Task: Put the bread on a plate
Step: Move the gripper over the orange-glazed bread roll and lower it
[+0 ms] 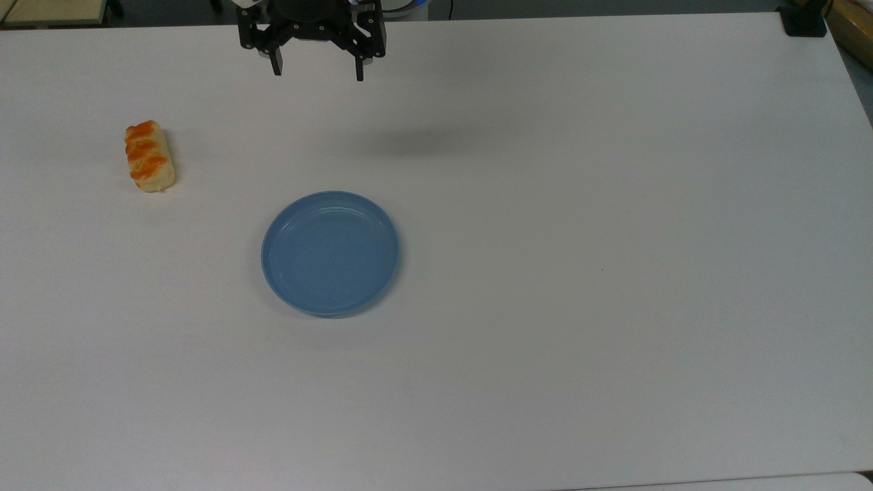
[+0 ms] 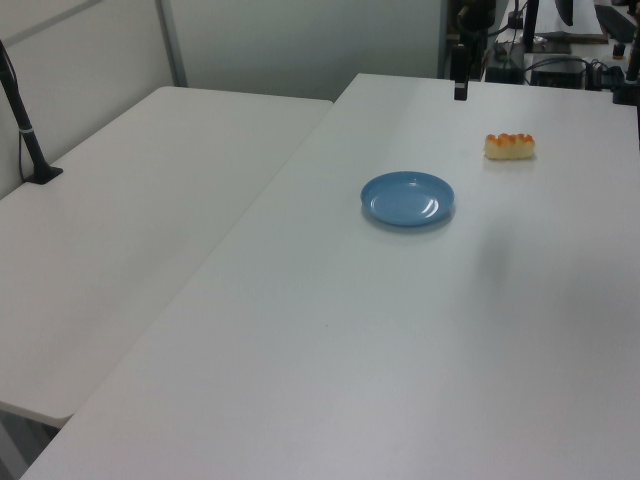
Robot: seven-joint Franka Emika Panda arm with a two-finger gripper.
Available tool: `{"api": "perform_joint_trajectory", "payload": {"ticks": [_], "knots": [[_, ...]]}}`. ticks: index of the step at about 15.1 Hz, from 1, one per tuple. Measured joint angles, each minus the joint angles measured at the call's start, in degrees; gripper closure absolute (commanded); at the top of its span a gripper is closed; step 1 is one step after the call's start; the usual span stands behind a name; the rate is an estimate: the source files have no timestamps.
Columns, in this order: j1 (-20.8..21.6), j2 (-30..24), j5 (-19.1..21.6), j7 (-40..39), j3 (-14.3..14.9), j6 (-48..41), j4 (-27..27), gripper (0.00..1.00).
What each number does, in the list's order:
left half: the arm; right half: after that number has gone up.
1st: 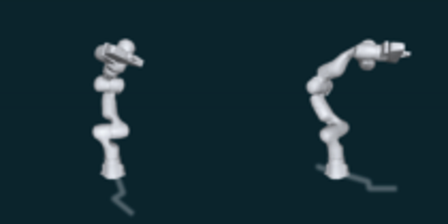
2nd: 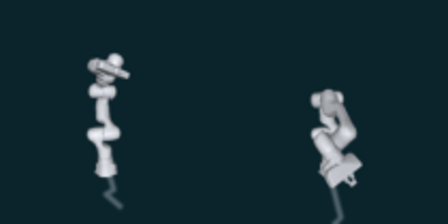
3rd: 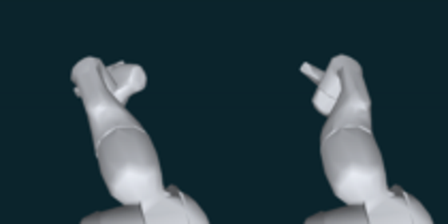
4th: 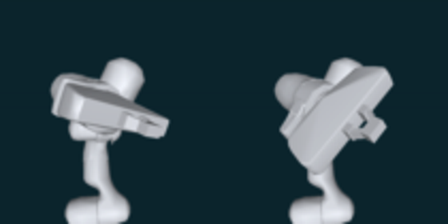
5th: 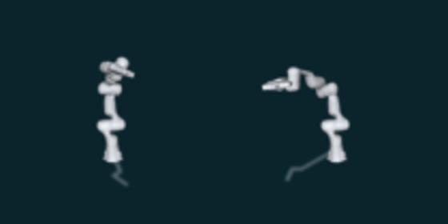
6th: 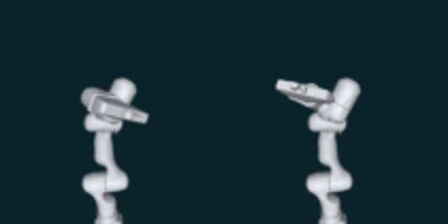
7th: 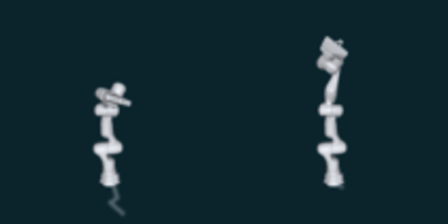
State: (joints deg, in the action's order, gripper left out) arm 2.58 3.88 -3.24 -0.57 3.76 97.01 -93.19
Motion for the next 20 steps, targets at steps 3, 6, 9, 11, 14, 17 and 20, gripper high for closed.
{"api": "perform_joint_trajectory", "payload": {"ticks": [3,6,9,11,14,17,20], "knots": [[-0.2,0.0,0.0,0.0,0.3,0.0,0.0,0.00],[-2.0,0.4,0.0,-0.5,1.1,0.0,-0.3,0.00],[-6.9,1.6,0.0,-4.6,1.4,0.0,-0.7,0.00],[-10.2,3.0,-0.1,-7.4,1.5,0.0,-0.8,0.00],[-14.6,5.1,-0.3,-10.6,1.6,1.8,-0.8,0.00],[-18.0,7.4,-0.8,-12.7,1.6,5.5,-0.9,0.00],[-20.8,9.0,-2.1,-16.2,1.6,9.8,-1.8,0.00]]}}
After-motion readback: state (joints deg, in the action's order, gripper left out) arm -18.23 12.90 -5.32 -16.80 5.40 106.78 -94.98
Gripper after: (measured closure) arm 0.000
